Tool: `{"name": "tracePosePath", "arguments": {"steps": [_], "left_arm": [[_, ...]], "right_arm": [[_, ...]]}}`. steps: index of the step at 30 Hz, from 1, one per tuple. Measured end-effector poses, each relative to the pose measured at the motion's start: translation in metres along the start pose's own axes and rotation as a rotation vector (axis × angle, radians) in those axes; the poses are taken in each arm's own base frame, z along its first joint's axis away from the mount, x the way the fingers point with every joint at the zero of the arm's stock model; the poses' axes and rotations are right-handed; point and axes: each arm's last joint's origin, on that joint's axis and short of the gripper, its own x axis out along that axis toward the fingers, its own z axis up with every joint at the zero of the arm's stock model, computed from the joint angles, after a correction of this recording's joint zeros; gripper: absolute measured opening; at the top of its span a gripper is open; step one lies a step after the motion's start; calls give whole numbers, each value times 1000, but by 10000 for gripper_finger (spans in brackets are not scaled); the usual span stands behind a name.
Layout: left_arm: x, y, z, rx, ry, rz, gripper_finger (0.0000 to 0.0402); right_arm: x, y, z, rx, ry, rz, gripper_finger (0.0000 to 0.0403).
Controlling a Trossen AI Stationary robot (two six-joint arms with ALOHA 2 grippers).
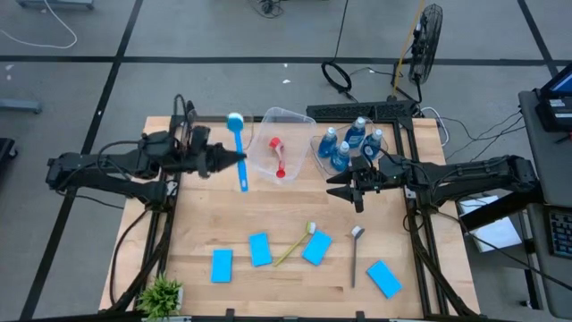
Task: Pick & Place Kitchen Sink Supplies
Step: Put the blue dish brush into the transparent container
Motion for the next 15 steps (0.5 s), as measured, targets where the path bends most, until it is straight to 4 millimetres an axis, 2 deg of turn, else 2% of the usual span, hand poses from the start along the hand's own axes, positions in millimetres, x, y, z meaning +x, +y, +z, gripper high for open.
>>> {"name": "tracePosePath", "arguments": {"steps": [7,11,15], "left_arm": [[0,5,4,-99,-185,145,18],[7,12,2,-67,-229,227,18],[23,14,2,23,-200,334,18]], "right_arm": [[0,0,0,-3,0,0,185],[0,0,0,-4,-3,-6,185],[0,-1,1,-4,-21,-42,185]]}}
